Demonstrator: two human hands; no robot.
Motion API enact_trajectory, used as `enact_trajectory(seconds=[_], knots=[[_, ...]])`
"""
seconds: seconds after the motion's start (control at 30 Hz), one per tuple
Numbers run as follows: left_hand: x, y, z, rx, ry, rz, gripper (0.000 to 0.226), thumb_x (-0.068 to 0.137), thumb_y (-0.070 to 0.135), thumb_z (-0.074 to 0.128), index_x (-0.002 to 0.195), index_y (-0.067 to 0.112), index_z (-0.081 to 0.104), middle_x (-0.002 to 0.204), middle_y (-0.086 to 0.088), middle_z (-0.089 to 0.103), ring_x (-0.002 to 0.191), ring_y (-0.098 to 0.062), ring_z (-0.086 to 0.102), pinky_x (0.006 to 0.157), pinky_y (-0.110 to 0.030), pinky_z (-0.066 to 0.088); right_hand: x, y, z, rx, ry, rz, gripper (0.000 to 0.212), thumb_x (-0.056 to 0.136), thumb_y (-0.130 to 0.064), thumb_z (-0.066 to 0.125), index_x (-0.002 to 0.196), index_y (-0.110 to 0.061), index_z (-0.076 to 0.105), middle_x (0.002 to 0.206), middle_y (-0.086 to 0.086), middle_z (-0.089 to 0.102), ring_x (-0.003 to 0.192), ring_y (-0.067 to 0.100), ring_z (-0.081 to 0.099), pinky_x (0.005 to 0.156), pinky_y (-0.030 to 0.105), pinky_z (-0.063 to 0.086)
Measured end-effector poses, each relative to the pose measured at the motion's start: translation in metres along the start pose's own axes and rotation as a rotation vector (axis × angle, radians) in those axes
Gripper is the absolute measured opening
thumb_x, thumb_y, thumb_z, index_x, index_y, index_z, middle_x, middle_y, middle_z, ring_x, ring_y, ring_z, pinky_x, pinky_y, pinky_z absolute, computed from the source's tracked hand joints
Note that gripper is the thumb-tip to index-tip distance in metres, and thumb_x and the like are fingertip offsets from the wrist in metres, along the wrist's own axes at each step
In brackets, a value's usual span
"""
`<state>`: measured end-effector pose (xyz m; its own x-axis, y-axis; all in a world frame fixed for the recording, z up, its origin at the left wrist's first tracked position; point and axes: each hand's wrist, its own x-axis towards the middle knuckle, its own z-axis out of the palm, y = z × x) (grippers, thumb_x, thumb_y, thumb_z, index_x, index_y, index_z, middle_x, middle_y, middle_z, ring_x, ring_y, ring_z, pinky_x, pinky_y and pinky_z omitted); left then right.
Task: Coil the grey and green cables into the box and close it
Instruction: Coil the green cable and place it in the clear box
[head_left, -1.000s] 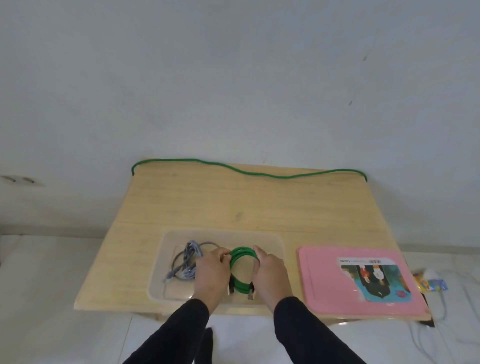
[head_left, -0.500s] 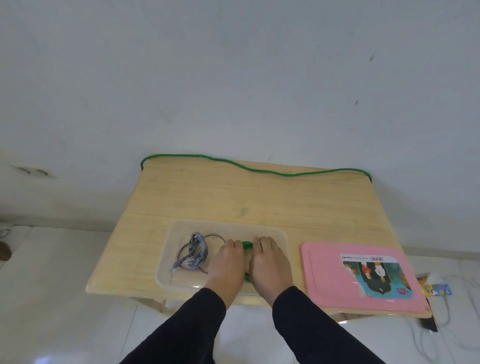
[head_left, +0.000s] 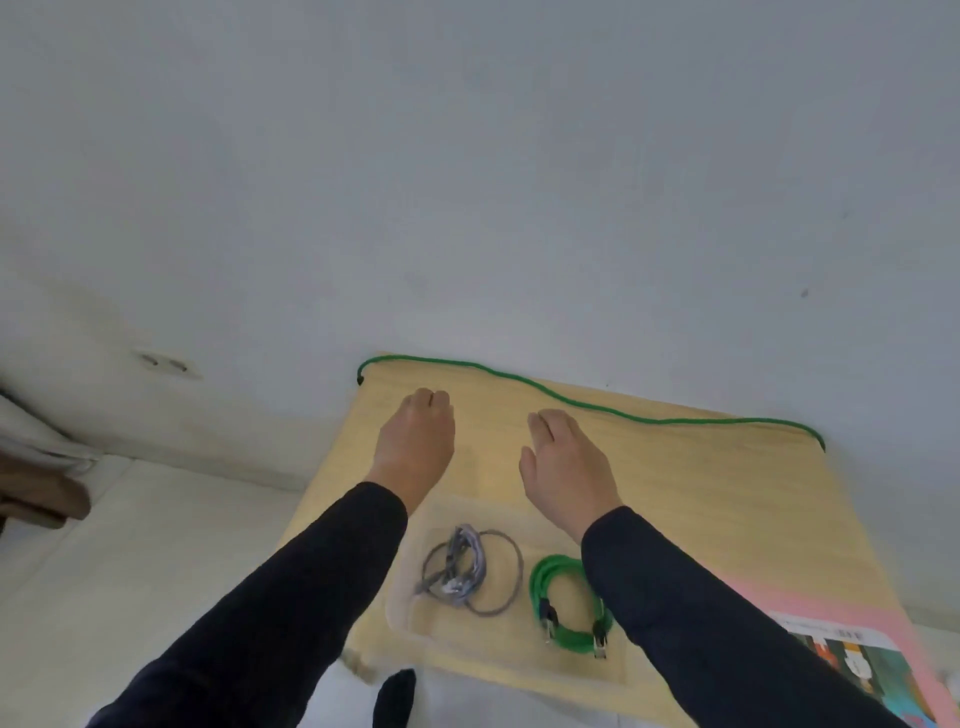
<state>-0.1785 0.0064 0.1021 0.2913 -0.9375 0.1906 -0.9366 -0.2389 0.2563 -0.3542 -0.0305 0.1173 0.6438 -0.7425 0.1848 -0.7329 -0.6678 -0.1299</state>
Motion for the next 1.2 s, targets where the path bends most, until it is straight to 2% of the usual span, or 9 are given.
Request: enact_trajectory(seconds=[0.17, 0.33, 0.47, 0.57, 0.8, 0.93, 1.03, 1.13, 1.2], knots=[[0.051, -0.092, 0.0, -0.059, 0.038, -0.108, 0.028, 0.096, 0.006, 0.038, 0.118, 0.001, 0.054, 0.121, -0.013, 0.055, 0.109, -0.027, 0.052, 0.09, -0.033, 0.045, 0.09, -0.031, 0.033, 0.045, -0.018, -0.054, 0.045, 0.098, -0.021, 0.033, 0.138, -0.002, 0.03, 0.14, 0.01, 0.039, 0.131, 0.022, 0.032, 0.106, 0.026, 0.027], [0.102, -0.175, 0.041, -0.264, 0.031, -0.224, 0.036, 0.098, 0.02, 0.038, 0.131, 0.01, 0.046, 0.133, -0.009, 0.052, 0.123, -0.023, 0.047, 0.101, -0.031, 0.037, 0.178, -0.058, 0.092, 0.114, -0.056, -0.039, 0.041, 0.096, -0.016, 0.04, 0.134, -0.002, 0.038, 0.134, 0.012, 0.046, 0.125, 0.025, 0.042, 0.102, 0.029, 0.035], [0.135, -0.216, 0.079, -0.345, -0.003, -0.218, 0.037, 0.097, 0.019, 0.043, 0.132, 0.009, 0.048, 0.133, -0.009, 0.054, 0.123, -0.022, 0.048, 0.103, -0.026, 0.033, 0.228, -0.059, 0.14, 0.031, 0.002, -0.098, 0.043, 0.078, -0.008, 0.068, 0.118, 0.003, 0.057, 0.109, 0.013, 0.065, 0.102, 0.023, 0.062, 0.087, 0.027, 0.051], [0.154, -0.232, 0.108, -0.426, -0.039, -0.212, 0.035, 0.095, 0.017, 0.048, 0.129, 0.01, 0.052, 0.13, -0.009, 0.058, 0.12, -0.022, 0.053, 0.1, -0.022, 0.033, 0.25, -0.049, 0.172, -0.052, 0.004, -0.085, 0.049, 0.064, -0.003, 0.079, 0.11, 0.004, 0.062, 0.1, 0.012, 0.068, 0.092, 0.023, 0.066, 0.078, 0.029, 0.056], [0.173, -0.237, 0.142, -0.723, -0.023, -0.283, 0.025, 0.094, 0.012, 0.05, 0.114, 0.017, 0.065, 0.109, 0.005, 0.065, 0.097, -0.005, 0.058, 0.085, -0.001, 0.035, 0.265, -0.036, 0.209, -0.046, -0.059, -0.015, 0.054, 0.068, -0.001, 0.075, 0.118, -0.009, 0.059, 0.103, 0.007, 0.068, 0.092, 0.027, 0.063, 0.073, 0.037, 0.055], [0.175, -0.239, 0.141, -0.782, 0.027, -0.258, 0.021, 0.093, 0.01, 0.052, 0.104, 0.018, 0.068, 0.095, 0.014, 0.063, 0.088, 0.006, 0.058, 0.079, 0.0, 0.037, 0.265, -0.035, 0.207, 0.018, -0.036, -0.05, 0.06, 0.065, 0.009, 0.068, 0.12, -0.015, 0.059, 0.086, 0.007, 0.06, 0.082, 0.029, 0.057, 0.067, 0.038, 0.049], [0.176, -0.239, 0.131, -0.774, 0.11, -0.199, 0.021, 0.092, 0.007, 0.052, 0.101, 0.018, 0.068, 0.092, 0.013, 0.063, 0.089, 0.012, 0.055, 0.079, -0.003, 0.039, 0.264, -0.035, 0.194, 0.182, -0.023, -0.042, 0.062, 0.073, 0.011, 0.065, 0.125, -0.022, 0.056, 0.077, 0.005, 0.049, 0.067, 0.024, 0.05, 0.059, 0.032, 0.047], [0.181, -0.236, 0.111, -0.752, 0.175, -0.137, 0.019, 0.092, 0.005, 0.052, 0.099, 0.016, 0.066, 0.091, 0.008, 0.062, 0.088, 0.006, 0.055, 0.077, -0.005, 0.04, 0.262, -0.034, 0.173, 0.309, -0.019, -0.023, 0.052, 0.09, -0.007, 0.054, 0.132, -0.036, 0.045, 0.075, 0.001, 0.043, 0.056, 0.018, 0.046, 0.053, 0.027, 0.045], [0.186, -0.23, 0.091, -0.74, 0.207, -0.087, 0.018, 0.092, 0.005, 0.051, 0.098, 0.015, 0.064, 0.089, 0.005, 0.061, 0.086, -0.001, 0.054, 0.073, -0.006, 0.04, 0.26, -0.033, 0.153, 0.355, 0.036, -0.047, 0.047, 0.093, -0.014, 0.05, 0.133, -0.037, 0.043, 0.071, -0.002, 0.04, 0.056, 0.006, 0.044, 0.053, 0.016, 0.038]])
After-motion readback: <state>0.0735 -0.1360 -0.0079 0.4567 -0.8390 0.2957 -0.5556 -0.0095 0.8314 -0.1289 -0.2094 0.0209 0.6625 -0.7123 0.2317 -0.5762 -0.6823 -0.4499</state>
